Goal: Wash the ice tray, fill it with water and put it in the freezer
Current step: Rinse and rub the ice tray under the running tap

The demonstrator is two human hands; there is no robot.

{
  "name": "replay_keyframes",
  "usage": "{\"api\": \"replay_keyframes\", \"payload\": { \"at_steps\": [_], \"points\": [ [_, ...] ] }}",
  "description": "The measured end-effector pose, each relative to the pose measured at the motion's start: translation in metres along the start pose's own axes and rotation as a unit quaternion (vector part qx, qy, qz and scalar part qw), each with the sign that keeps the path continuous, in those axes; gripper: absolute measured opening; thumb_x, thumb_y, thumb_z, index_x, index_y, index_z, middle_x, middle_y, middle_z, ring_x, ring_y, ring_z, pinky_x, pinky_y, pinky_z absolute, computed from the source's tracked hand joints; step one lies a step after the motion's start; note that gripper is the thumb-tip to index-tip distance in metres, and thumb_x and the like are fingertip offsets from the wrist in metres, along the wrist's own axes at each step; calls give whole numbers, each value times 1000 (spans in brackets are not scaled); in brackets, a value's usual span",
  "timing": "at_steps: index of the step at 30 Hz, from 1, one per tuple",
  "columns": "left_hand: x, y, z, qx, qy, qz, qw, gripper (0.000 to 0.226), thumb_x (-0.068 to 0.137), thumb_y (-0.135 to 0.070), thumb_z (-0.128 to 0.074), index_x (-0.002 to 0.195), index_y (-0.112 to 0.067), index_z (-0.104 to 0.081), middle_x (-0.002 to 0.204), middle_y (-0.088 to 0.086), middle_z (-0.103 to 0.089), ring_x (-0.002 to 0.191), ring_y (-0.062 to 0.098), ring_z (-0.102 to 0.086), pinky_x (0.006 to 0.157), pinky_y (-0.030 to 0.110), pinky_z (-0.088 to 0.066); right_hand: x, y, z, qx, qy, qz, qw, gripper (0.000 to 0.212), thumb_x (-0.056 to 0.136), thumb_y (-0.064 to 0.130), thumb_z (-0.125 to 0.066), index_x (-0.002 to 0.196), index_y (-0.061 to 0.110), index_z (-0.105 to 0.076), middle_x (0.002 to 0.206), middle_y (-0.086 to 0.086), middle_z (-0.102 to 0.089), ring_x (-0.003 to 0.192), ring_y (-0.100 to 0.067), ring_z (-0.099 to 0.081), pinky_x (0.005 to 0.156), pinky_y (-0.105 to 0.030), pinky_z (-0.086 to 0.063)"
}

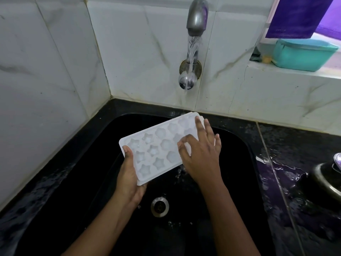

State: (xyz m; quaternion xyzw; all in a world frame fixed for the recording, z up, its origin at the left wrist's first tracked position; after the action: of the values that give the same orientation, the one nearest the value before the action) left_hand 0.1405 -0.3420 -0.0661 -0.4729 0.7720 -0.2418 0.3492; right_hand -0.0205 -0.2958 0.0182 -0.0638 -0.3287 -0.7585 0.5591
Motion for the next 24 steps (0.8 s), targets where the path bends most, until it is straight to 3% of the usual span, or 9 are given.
{"api": "replay_keyframes", "payload": {
  "at_steps": [3,5,11,15,19,24],
  "points": [
    [-2,0,-2,-8,6,6,1000,68,82,-65,-38,125,-17,-59,117,8,-71,105,24,-70,83,39,-59,-2,5,-12,-20,49,11,999,54,86,57,-24,116,30,-60,159,3,0,145,-15,10,113,-50,2],
    [-2,0,-3,-8,6,6,1000,70,82,-66,-37,127,-16,-58,119,9,-71,107,25,-69,84,38,-59,-4,9,-17,-7,70,15,997,48,89,54,-31,121,29,-57,159,4,5,144,-15,15,113,-49,5],
    [-1,0,-3,-6,2,0,1000,62,88,-62,-35,123,-18,-59,115,6,-72,105,24,-70,87,43,-57,-3,2,-10,-49,65,4,997,24,93,43,-51,104,27,-65,159,2,3,145,-18,14,112,-49,7],
    [-2,5,-4,-7,10,13,1000,69,83,-65,-37,128,-16,-57,120,9,-70,109,26,-68,92,45,-54,-5,3,-9,-48,33,-2,998,30,91,46,-48,107,26,-64,159,-2,1,145,-19,11,112,-53,3],
    [0,3,-3,-17,9,14,1000,71,81,-66,-38,129,-16,-57,119,9,-71,107,26,-69,90,45,-54,-4,9,-18,-16,68,12,997,55,87,59,-25,119,30,-59,158,5,8,143,-13,20,111,-46,10],
    [1,3,-4,2,12,3,1000,72,82,-64,-38,131,-15,-56,122,9,-69,112,26,-66,98,46,-48,-2,-1,-12,-60,55,-16,997,53,88,61,-25,106,29,-63,159,1,4,144,-15,17,112,-50,7]
  ]
}}
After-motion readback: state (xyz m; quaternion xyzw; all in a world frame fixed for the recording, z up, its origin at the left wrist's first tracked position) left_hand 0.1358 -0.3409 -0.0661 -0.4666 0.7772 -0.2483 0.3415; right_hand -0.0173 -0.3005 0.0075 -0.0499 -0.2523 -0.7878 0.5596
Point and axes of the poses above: each hand's wrist, its own x-axis towards the middle knuckle, its own z-axis out of the back of the hand, y = z × x, the point moved 9 cm from there along x, towards the middle knuckle
